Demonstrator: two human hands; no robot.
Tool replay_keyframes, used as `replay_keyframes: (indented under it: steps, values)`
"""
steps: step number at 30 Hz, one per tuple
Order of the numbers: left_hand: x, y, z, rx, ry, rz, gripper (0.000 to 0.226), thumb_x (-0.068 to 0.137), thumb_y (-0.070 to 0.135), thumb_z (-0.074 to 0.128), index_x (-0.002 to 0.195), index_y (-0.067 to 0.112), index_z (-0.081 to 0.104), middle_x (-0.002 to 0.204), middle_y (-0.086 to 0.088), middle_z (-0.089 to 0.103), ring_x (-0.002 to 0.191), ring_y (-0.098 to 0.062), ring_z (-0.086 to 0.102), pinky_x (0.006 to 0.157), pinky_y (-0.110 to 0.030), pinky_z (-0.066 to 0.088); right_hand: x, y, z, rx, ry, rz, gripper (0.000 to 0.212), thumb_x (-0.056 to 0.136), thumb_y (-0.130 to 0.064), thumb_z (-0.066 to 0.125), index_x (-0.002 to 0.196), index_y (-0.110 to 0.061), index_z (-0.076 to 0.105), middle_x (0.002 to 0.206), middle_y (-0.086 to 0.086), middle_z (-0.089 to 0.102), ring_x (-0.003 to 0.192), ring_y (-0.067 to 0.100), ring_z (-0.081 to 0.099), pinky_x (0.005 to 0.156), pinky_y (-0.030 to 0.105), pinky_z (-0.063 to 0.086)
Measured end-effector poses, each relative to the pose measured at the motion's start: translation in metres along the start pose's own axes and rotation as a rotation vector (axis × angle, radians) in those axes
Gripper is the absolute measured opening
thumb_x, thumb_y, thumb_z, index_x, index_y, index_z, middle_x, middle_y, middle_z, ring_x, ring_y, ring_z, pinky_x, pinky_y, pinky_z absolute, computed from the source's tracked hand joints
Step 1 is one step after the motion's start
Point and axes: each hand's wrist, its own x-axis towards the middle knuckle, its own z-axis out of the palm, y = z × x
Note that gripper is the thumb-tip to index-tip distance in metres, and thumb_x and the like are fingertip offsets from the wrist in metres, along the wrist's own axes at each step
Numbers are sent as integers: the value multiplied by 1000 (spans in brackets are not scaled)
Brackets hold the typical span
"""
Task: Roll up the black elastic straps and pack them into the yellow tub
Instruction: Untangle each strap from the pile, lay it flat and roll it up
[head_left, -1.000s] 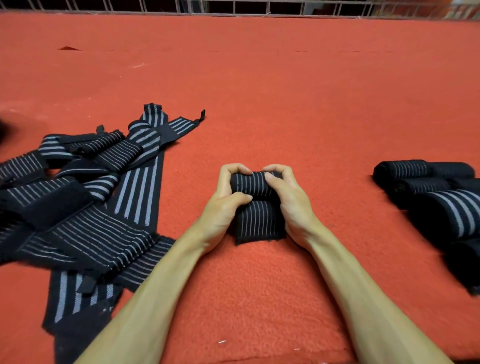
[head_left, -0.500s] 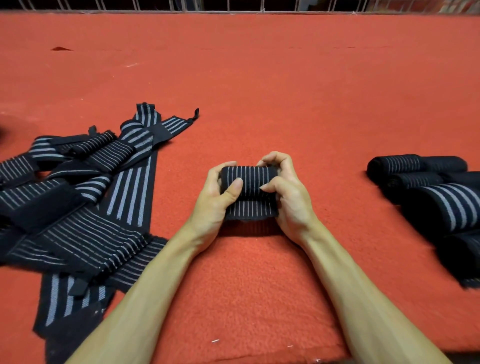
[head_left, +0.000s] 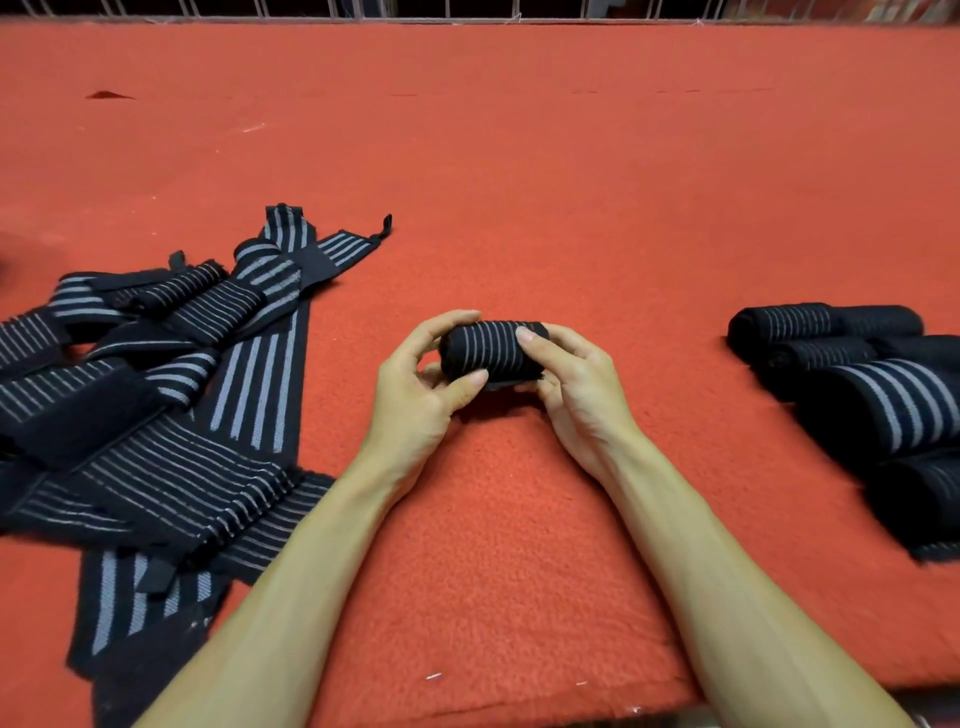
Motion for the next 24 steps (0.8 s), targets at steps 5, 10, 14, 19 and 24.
replay_keyframes:
  steps: [5,10,14,19,24]
  values:
    - [0,0,1,-50,103,-66,46,82,5,74,125,16,62,118,-3,66,99,-8,67,88,-26,54,1,1,-4,62,28,-72,30,82,-3,70,110,1,62,98,10,65,94,22,62,85,36,51]
    - [-5,7,2,76,148,-108,43,81,-1,72,120,14,64,111,2,68,92,-3,66,83,-23,53,-4,1,-2,-118,40,-92,25,77,-2,75,97,-15,66,94,0,66,96,18,59,86,36,49]
    - [-14,19,10,234,38,-195,41,78,1,76,113,20,68,110,-1,70,92,-8,66,80,-30,55,-24,-26,-26,-566,12,-94,24,82,-3,73,101,-15,64,96,-3,64,90,9,59,74,19,49]
    - [-38,36,57,211,-44,-221,38,77,3,78,111,18,69,101,2,70,78,5,65,71,-13,52,-54,-82,-72,-719,-91,41,23,83,-4,73,103,-7,64,93,2,64,84,9,60,73,19,51]
    - [-65,39,115,175,-153,-243,34,78,-2,75,107,11,66,100,-3,69,69,7,64,64,-10,50,-68,-141,-121,-989,12,17,10,86,-18,73,92,-11,70,81,3,67,74,13,63,62,20,52]
